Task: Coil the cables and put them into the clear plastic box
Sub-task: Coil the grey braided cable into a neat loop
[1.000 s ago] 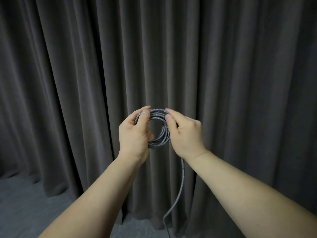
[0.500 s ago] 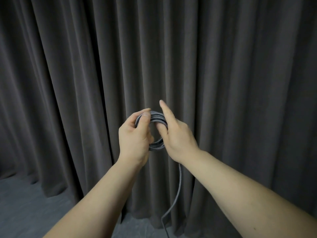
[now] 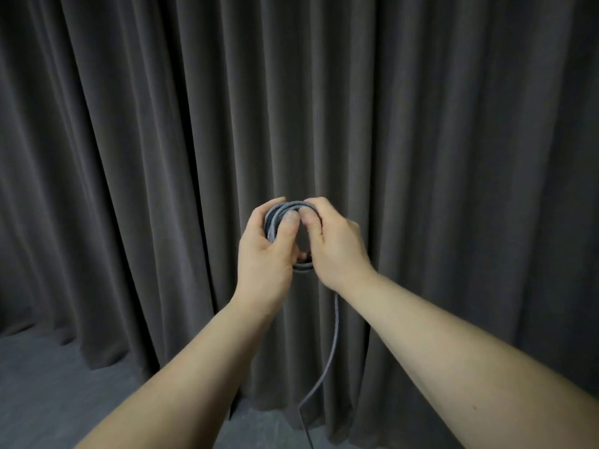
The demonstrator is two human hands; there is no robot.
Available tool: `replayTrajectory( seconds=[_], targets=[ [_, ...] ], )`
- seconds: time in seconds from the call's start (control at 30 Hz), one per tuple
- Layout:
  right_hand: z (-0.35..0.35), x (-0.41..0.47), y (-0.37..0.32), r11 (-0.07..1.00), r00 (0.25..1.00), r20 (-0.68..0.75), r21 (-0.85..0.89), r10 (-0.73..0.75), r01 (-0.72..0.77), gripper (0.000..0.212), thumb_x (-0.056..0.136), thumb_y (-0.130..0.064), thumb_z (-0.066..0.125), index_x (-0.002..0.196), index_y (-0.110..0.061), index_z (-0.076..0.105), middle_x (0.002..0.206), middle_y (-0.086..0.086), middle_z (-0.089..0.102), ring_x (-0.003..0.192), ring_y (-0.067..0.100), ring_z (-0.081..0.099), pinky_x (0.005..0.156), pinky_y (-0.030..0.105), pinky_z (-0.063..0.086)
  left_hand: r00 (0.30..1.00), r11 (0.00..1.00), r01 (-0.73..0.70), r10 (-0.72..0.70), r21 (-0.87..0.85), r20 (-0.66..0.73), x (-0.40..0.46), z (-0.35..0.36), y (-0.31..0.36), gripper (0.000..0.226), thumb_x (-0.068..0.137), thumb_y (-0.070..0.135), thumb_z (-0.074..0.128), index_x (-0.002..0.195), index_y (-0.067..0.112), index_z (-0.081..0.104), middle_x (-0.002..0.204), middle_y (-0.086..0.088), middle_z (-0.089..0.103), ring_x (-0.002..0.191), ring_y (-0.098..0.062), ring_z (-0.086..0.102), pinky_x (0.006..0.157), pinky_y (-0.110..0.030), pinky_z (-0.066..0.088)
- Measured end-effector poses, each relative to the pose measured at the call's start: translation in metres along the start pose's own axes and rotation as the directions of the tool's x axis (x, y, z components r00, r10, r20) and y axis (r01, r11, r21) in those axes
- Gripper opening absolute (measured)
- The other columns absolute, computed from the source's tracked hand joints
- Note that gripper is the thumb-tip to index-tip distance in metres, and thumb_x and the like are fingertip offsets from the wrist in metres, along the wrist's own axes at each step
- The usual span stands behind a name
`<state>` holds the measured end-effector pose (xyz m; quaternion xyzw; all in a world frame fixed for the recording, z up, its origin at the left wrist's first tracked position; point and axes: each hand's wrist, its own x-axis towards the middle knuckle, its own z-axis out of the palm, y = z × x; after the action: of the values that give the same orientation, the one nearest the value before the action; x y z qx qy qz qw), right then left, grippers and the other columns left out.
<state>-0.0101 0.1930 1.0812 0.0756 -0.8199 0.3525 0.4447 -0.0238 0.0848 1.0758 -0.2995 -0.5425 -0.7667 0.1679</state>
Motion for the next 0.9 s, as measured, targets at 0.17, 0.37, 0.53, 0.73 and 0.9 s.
replayTrajectory(
  seconds=[0.17,0.37,0.53,0.73,0.9],
  targets=[
    [0.003,-0.001,-0.010,0.718,0.942,0.101,0.622,0.321,-0.312,0.030,0.100,-0.036,0.043,0.097,-0.014,0.064,0.080,0.000,0.065,0.072,0.013,0.058,0.070,0.029,0.050,0.997,0.998,0.007,-0.012,-0.068,-0.077,0.006,-0.001,-0.001,0.014,0.101,0.013,0.049,0.106,0.013,0.062,0.046,0.013,0.040,0.042,-0.005,0.036,0.048,-0.020,0.036],
    [-0.001,-0.006,-0.020,0.207,0.764,0.372,0.815,0.528,-0.540,0.037,0.096,-0.046,0.049,0.078,-0.015,0.057,0.054,0.002,0.049,0.049,0.015,0.044,0.055,0.028,0.039,0.997,1.000,-0.004,0.005,0.009,-0.083,0.002,0.001,-0.007,0.013,0.101,0.016,0.050,0.103,0.017,0.063,0.049,0.012,0.045,0.043,-0.004,0.041,0.049,-0.019,0.042],
    [0.001,-0.012,-0.021,0.292,0.835,0.341,0.823,0.433,-0.487,0.051,0.091,-0.059,0.043,0.105,-0.014,0.061,0.075,0.004,0.060,0.060,0.013,0.051,0.061,0.029,0.046,0.992,0.990,-0.018,0.034,0.137,-0.121,0.007,-0.009,-0.017,0.014,0.100,0.022,0.052,0.106,0.018,0.064,0.063,0.009,0.054,0.055,-0.004,0.051,0.056,-0.021,0.045],
    [0.014,-0.016,-0.025,0.630,0.899,0.086,0.684,0.430,-0.367,0.032,0.098,-0.044,0.043,0.093,-0.020,0.063,0.073,0.001,0.053,0.058,0.013,0.049,0.065,0.034,0.045,0.989,0.979,-0.037,0.064,0.200,-0.132,0.006,-0.008,-0.016,0.014,0.099,0.020,0.051,0.105,0.020,0.064,0.075,0.001,0.058,0.067,-0.013,0.054,0.058,-0.020,0.048],
    [0.018,-0.010,-0.020,0.713,0.900,-0.060,0.634,0.431,-0.300,0.040,0.099,-0.042,0.042,0.084,-0.011,0.061,0.058,-0.002,0.048,0.050,0.014,0.045,0.054,0.031,0.041,0.989,0.972,-0.058,0.088,0.229,-0.123,0.005,-0.004,-0.011,0.015,0.098,0.020,0.053,0.107,0.022,0.064,0.087,0.007,0.065,0.076,-0.009,0.059,0.070,-0.024,0.050]
  ],
)
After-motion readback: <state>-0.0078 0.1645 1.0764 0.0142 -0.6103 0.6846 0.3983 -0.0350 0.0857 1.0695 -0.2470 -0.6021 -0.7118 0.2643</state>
